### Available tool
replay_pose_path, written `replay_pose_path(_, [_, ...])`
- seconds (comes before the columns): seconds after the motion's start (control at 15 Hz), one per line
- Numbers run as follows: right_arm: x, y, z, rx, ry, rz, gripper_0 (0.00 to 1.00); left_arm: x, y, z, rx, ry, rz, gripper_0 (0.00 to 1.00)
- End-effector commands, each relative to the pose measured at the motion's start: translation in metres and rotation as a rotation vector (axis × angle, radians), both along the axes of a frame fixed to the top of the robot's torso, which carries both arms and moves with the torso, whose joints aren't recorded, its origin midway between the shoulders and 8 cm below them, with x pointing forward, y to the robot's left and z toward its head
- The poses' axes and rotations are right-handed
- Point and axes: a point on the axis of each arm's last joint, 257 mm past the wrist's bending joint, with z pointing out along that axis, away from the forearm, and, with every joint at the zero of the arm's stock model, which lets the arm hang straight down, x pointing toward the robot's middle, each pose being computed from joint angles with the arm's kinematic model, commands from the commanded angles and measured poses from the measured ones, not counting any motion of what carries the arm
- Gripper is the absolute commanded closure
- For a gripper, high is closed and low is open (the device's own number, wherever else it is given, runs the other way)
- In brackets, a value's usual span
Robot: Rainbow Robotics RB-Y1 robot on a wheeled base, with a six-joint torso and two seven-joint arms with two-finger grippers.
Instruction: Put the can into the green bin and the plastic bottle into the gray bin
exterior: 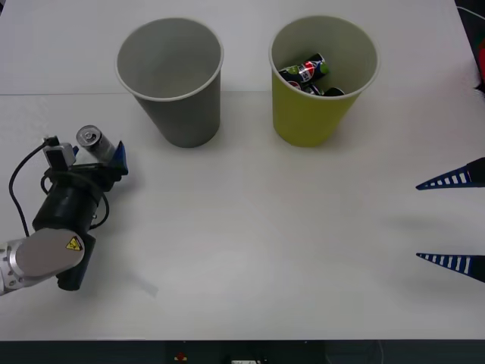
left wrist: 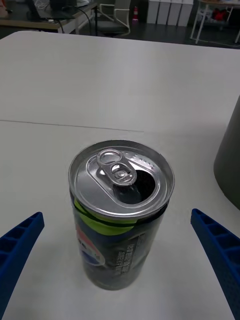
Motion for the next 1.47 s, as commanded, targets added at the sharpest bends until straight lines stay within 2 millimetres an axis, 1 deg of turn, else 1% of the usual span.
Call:
replay_pose_path(0.07, [0.000, 0.000, 0.000, 0.000, 0.000, 0.000, 0.00, 0.012, -0.001, 0.000, 0.000, 0.004, 0.010, 0.00])
replay_pose_path(0.27, [0.000, 0.000, 0.000, 0.000, 0.000, 0.000, 0.00, 0.021, -0.001, 0.003, 0.000, -0.003, 0.023, 0.00])
replay_pose_path(0.4, [0.000, 0.000, 0.000, 0.000, 0.000, 0.000, 0.00, 0.022, -0.001, 0.003, 0.000, -0.002, 0.025, 0.00])
replay_pose_path(0.47, [0.000, 0.000, 0.000, 0.000, 0.000, 0.000, 0.00, 0.022, 0.000, 0.003, 0.003, -0.003, 0.026, 0.04])
replay_pose_path(0.53, [0.000, 0.000, 0.000, 0.000, 0.000, 0.000, 0.00, 0.022, 0.000, 0.003, 0.005, -0.003, 0.026, 0.49])
replay_pose_path(0.6, [0.000, 0.000, 0.000, 0.000, 0.000, 0.000, 0.00, 0.022, 0.000, 0.003, 0.009, -0.003, 0.025, 1.00])
replay_pose_path(1.0, [0.000, 0.000, 0.000, 0.000, 0.000, 0.000, 0.00, 0.021, -0.001, 0.003, 0.014, -0.005, 0.020, 1.00])
replay_pose_path(1.33, [0.000, 0.000, 0.000, 0.000, 0.000, 0.000, 0.00, 0.022, 0.002, 0.008, 0.042, -0.019, 0.007, 1.00])
replay_pose_path(1.4, [0.000, 0.000, 0.000, 0.000, 0.000, 0.000, 0.00, 0.018, 0.005, 0.010, 0.051, -0.024, 0.001, 1.00])
replay_pose_path(1.47, [0.000, 0.000, 0.000, 0.000, 0.000, 0.000, 0.00, 0.016, 0.002, 0.011, 0.059, -0.020, -0.027, 1.00])
